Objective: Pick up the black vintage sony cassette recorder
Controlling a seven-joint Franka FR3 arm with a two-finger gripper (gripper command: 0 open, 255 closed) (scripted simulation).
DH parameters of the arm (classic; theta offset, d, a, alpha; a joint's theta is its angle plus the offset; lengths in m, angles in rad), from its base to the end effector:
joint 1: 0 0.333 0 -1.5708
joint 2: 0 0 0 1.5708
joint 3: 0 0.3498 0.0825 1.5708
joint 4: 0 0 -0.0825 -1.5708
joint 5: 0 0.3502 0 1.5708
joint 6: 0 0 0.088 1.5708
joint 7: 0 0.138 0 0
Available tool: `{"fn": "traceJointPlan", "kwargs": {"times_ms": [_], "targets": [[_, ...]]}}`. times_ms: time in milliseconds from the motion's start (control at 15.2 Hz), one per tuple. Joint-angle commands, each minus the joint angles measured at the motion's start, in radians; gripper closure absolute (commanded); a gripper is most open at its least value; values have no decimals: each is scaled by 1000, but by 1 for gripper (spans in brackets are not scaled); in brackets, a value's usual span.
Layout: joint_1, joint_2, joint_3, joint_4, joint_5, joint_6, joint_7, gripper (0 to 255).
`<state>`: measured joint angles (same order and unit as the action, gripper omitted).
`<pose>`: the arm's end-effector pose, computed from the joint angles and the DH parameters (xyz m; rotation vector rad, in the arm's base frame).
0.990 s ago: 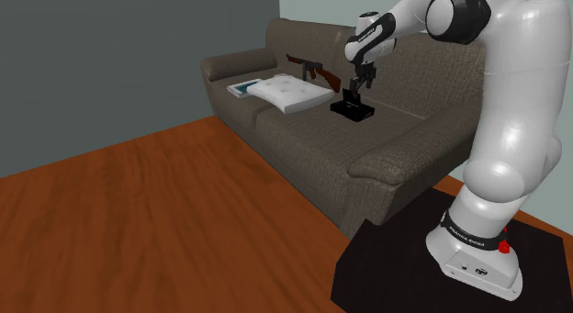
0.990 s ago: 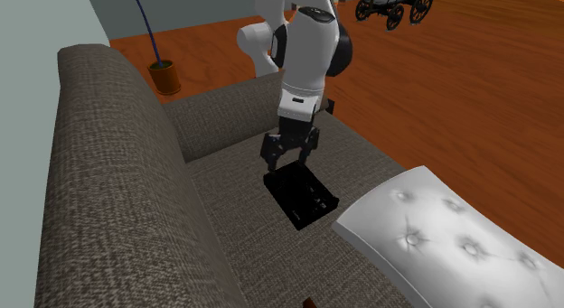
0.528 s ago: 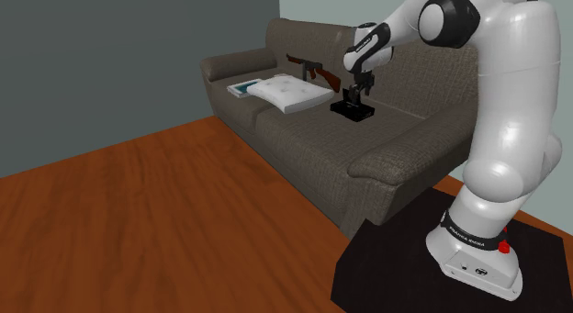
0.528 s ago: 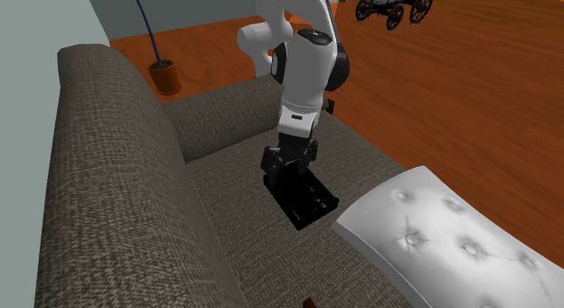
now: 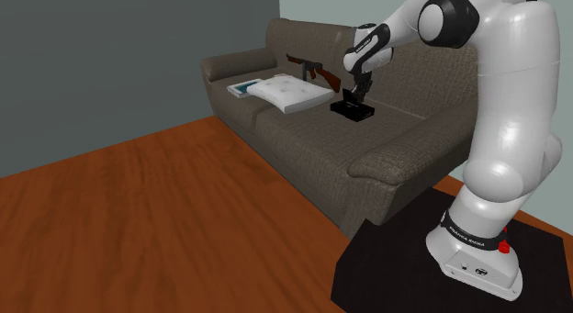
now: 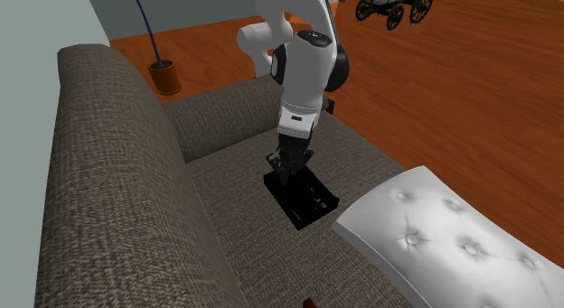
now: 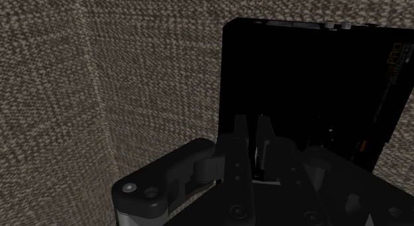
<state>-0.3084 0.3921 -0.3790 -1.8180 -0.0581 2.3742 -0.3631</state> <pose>0.5147 -0.3948 0.3765 2.8648 -0.3547 0.1039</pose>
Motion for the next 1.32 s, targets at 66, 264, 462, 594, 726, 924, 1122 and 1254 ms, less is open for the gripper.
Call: {"fn": "traceJointPlan", "kwargs": {"times_ms": [66,264,462,594,726,924,1122,1254], "targets": [[0,1,0,0,0,0,0,255],[1,-10,-1,13,-2,-23,-2,255],[4,-29,-4,29,-7,-57,-3,255],[6,-40,-6,41,-10,-80,-4,255],[7,-51,-7,54,-13,-103,-6,255],[9,-66,-9,76,-16,-138,-8,255],[10,-79,-11,99,-19,-174,-11,255],[10,-79,-11,100,-19,-175,-11,255]]}}
